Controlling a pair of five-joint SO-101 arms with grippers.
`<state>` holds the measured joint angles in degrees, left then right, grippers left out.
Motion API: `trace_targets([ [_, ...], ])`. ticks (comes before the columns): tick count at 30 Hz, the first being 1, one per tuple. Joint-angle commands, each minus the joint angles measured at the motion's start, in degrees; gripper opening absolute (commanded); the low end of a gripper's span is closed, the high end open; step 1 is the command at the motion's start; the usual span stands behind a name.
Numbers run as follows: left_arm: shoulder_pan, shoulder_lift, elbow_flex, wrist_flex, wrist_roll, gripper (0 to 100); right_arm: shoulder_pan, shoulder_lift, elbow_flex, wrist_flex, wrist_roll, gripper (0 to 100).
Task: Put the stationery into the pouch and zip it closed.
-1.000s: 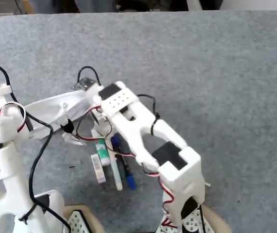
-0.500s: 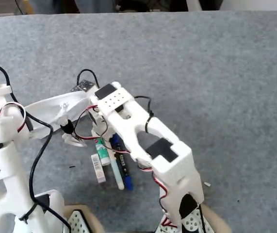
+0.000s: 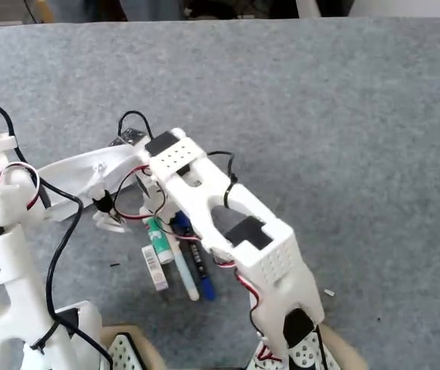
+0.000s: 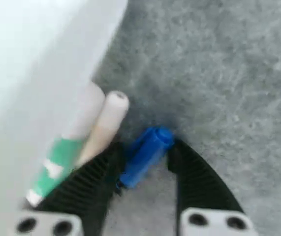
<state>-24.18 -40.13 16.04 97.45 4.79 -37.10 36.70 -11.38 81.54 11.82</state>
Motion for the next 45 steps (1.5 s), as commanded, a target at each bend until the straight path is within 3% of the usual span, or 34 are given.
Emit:
trace_targets([
  [1, 0.0, 0.9, 0.7, -0.7, 0.2, 3, 3.3, 1.1, 0.5, 0.6, 0.2, 8.5],
  [3, 0.0, 0.9, 0.7, -0.7, 0.2, 3, 4.1, 0.9, 0.4, 0.5, 0.2, 1.4],
  [14, 0.0, 0.9, 0.7, -0.6, 0.1, 3, 8.6, -2.9, -2.5, 4.8, 0.2, 1.3],
  [24, 0.0, 0.9, 0.8, -0.5, 0.1, 3, 10.5, -32.5, -8.5, 9.1, 4.6, 1.3],
  [30, 0.1, 0.9, 0.8, -0.5, 0.1, 3, 2.9, -52.1, -11.7, 3.3, 4.2, 1.3],
  [34, 0.3, 0.9, 0.8, -0.5, 0.1, 3, -7.2, -59.5, -13.0, -1.4, 4.7, 1.3],
  [38, 0.3, 0.9, 0.8, -0.5, 0.1, 3, -15.7, -60.8, -16.7, -6.8, 7.3, 1.3],
  [41, 0.3, 0.9, 0.8, -0.5, 0.1, 3, -19.1, -60.2, -21.0, -11.5, 12.4, 1.2],
  [45, 0.4, 0.9, 1.9, -0.8, 0.1, 3, -21.9, -56.5, -27.4, -12.5, 13.5, 1.2],
])
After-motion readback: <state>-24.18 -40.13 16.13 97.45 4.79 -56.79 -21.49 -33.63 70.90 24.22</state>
